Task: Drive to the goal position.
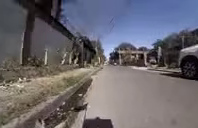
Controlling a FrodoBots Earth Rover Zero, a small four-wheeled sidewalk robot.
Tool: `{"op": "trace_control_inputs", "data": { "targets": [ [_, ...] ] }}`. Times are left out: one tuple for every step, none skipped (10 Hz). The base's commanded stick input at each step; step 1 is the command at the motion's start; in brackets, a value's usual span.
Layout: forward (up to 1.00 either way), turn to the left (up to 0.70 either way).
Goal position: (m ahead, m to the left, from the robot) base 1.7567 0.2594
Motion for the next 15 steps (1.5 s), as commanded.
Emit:
{"op": "trace_control_inputs", "data": {
  "targets": [
    [0.70, 0.00],
    [0.70, -0.01],
    [0.70, -0.01],
    [0.70, -0.02],
    [0.70, -0.16],
    [0.70, -0.33],
    [0.70, -0.30],
    [0.70, -0.27],
    [0.70, -0.24],
    [0.70, -0.20],
    [0.70, -0.17],
    [0.70, -0.14],
    [0.70, -0.11],
    [0.70, -0.07],
    [0.70, -0.04]
  ]
}}
